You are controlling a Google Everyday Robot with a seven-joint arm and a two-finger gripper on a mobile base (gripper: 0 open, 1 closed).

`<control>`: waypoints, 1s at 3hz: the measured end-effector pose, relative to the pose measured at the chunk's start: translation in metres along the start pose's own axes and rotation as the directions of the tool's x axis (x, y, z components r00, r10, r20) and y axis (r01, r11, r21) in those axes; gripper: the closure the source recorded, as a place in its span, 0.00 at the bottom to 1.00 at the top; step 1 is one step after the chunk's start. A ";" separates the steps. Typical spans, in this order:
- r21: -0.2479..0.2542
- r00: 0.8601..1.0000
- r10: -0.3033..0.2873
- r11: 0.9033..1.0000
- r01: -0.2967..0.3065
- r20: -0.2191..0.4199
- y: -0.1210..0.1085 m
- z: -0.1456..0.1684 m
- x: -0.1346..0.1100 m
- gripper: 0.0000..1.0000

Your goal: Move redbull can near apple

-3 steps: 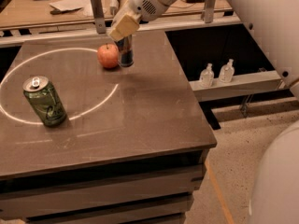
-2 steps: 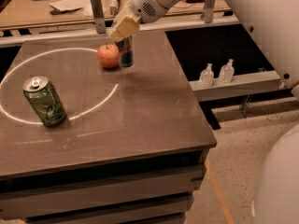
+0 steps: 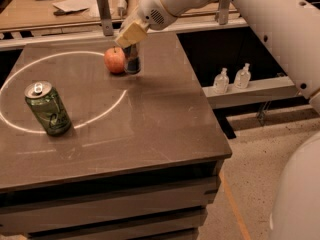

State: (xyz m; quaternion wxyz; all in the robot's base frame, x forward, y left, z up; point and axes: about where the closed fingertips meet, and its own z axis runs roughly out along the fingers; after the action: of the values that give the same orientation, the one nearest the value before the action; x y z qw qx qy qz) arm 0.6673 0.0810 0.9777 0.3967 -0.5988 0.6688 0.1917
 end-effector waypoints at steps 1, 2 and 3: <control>-0.002 1.000 0.019 1.000 -0.019 0.000 -0.001 0.008 0.008 0.59; -0.005 0.999 0.037 0.999 -0.037 0.014 -0.002 0.015 0.013 0.36; -0.011 0.999 0.039 0.999 -0.039 0.024 -0.004 0.023 0.013 0.14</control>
Offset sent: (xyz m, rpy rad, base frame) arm 0.0118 -0.0007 -0.0263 0.0521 0.0385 -0.0319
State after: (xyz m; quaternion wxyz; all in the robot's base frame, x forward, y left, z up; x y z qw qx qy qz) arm 0.6783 0.0888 0.9544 0.3978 -0.5853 0.6744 0.2105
